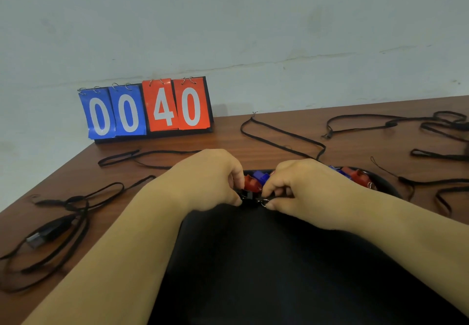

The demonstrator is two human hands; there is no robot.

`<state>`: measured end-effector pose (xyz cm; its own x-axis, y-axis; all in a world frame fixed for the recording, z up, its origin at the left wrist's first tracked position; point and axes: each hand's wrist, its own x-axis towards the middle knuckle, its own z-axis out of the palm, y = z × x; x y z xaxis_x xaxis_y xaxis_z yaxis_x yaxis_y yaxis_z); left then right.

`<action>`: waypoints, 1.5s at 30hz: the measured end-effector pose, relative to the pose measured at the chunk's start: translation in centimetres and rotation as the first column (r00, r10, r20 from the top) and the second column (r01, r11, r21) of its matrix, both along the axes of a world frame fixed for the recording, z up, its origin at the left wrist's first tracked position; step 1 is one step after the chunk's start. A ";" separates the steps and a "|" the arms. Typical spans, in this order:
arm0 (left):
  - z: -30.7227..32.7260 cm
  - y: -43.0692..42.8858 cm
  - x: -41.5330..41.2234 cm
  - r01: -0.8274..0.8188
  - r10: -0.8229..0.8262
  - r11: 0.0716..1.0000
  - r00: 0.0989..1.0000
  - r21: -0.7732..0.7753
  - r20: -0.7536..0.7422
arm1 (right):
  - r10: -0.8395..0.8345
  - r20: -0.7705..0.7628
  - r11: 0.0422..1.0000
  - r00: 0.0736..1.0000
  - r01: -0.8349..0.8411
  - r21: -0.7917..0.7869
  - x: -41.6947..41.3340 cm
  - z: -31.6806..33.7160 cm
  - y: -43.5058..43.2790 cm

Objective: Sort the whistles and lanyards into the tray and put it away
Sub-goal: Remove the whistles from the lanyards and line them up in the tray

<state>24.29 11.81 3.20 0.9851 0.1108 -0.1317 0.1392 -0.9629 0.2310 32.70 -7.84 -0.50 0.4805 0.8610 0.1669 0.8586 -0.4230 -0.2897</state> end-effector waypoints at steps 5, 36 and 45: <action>0.1 0.2 0.0 -0.026 0.025 0.998 1.000 0.058 0.005 | -0.037 0.132 0.999 0.991 0.039 -0.012 -0.2 0.2 0.3; -1.2 1.8 1.7 -0.199 0.188 0.974 0.976 0.104 0.109 | 0.082 0.219 0.992 0.972 -0.059 -0.107 0.9 -1.2 1.3; 0.4 0.3 -0.2 -0.193 0.185 0.981 0.963 0.021 0.194 | 0.023 0.163 0.996 0.986 -0.008 -0.093 0.2 0.2 0.9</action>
<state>24.06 12.14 3.55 0.9523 0.2984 0.0645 0.2764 -0.9324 0.2330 32.85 -6.96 -0.31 0.4400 0.8833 0.1619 0.8977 -0.4278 -0.1055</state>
